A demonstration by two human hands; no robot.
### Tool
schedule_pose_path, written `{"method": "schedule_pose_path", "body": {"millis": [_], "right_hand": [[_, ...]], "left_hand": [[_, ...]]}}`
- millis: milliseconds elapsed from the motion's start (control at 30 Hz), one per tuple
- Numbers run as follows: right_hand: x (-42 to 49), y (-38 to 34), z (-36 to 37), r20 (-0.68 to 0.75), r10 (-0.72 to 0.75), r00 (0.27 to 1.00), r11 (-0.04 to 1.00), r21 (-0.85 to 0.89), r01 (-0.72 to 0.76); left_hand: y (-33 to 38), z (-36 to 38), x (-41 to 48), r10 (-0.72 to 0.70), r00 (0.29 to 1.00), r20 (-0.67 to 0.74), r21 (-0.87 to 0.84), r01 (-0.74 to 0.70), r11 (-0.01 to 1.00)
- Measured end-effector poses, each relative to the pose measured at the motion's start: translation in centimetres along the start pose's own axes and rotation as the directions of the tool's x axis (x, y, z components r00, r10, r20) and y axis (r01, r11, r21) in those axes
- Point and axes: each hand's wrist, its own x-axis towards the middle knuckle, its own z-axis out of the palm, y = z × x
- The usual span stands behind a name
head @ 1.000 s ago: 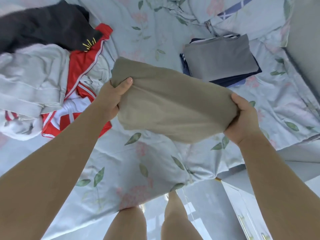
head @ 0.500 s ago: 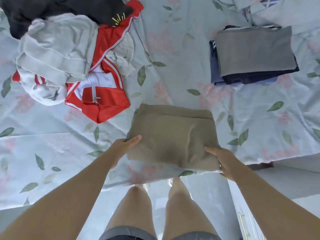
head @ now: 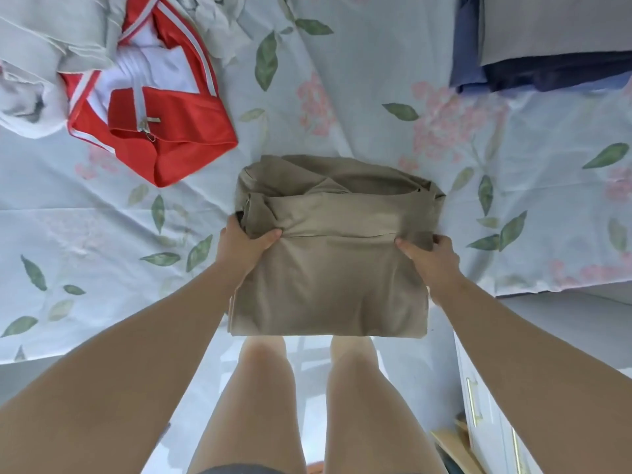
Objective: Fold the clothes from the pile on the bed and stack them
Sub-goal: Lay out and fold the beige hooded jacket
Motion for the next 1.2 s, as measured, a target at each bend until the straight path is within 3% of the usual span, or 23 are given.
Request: {"method": "schedule_pose_path", "body": {"millis": [100, 167, 267, 333, 400, 500, 600, 667, 733, 800, 867, 933, 1033, 1200], "right_hand": [[0.0, -0.2, 0.5, -0.091, -0.146, 0.985, 0.983, -0.128, 0.134], [-0.1, 0.0, 0.7, -0.127, -0.195, 0.973, 0.973, -0.149, 0.176], [-0.3, 0.0, 0.3, -0.162, -0.231, 0.959, 0.966, -0.155, 0.207], [-0.2, -0.4, -0.1, -0.137, -0.283, 0.949, 0.942, -0.226, 0.248], [0.0, -1.2, -0.6, -0.117, -0.345, 0.931, 0.919, -0.246, 0.310], [0.2, -2.8, -1.3, -0.216, -0.409, 0.886, 0.912, -0.084, 0.401], [0.5, -4.0, -1.5, -0.283, -0.397, 0.873, 0.901, 0.065, 0.430], [0.9, -4.1, -1.5, -0.204, -0.367, 0.908, 0.903, 0.156, 0.400], [1.2, -3.4, -1.2, -0.093, -0.269, 0.959, 0.943, 0.175, 0.282], [1.0, -2.3, -0.8, -0.058, -0.118, 0.991, 0.986, 0.114, 0.124], [0.5, -1.0, -0.2, -0.042, -0.034, 0.999, 0.999, 0.000, 0.034], [0.2, -0.2, 0.5, 0.001, -0.019, 1.000, 1.000, -0.019, 0.019], [0.4, -0.4, 0.7, 0.063, -0.029, 0.998, 0.996, 0.089, 0.023], [0.3, -2.2, -1.4, 0.048, -0.156, 0.987, 0.987, 0.045, 0.154]], "left_hand": [[0.5, 1.2, -0.7, 0.113, 0.975, -0.189, 0.099, -0.096, 0.990], [0.4, 1.3, -1.8, 0.121, 0.940, -0.318, 0.119, -0.086, 0.989], [0.3, 0.9, -3.0, -0.048, 0.945, -0.324, 0.154, 0.103, 0.983], [0.5, 0.4, -3.5, -0.082, 0.958, -0.275, 0.235, 0.150, 0.961], [1.5, 0.0, -3.8, 0.010, 0.963, -0.271, 0.236, 0.057, 0.970], [4.3, -0.8, -3.4, 0.193, 0.913, -0.360, 0.115, -0.162, 0.980], [6.9, -1.1, -1.6, 0.343, 0.849, -0.401, 0.098, -0.332, 0.938], [6.7, -0.8, -0.1, 0.268, 0.912, -0.311, 0.099, -0.250, 0.963], [5.2, -0.3, 0.4, 0.052, 0.987, -0.150, 0.104, -0.036, 0.994], [3.4, 0.1, 0.1, -0.088, 0.994, -0.069, 0.045, 0.091, 0.995], [2.0, 0.3, -0.3, -0.141, 0.990, 0.010, -0.083, 0.142, 0.986], [1.9, 0.1, -0.5, -0.185, 0.979, 0.087, -0.122, 0.195, 0.973], [2.7, 0.0, -0.1, -0.227, 0.955, 0.193, -0.068, 0.243, 0.968], [5.9, 0.0, -0.9, -0.248, 0.905, 0.346, -0.135, 0.310, 0.941]]}}
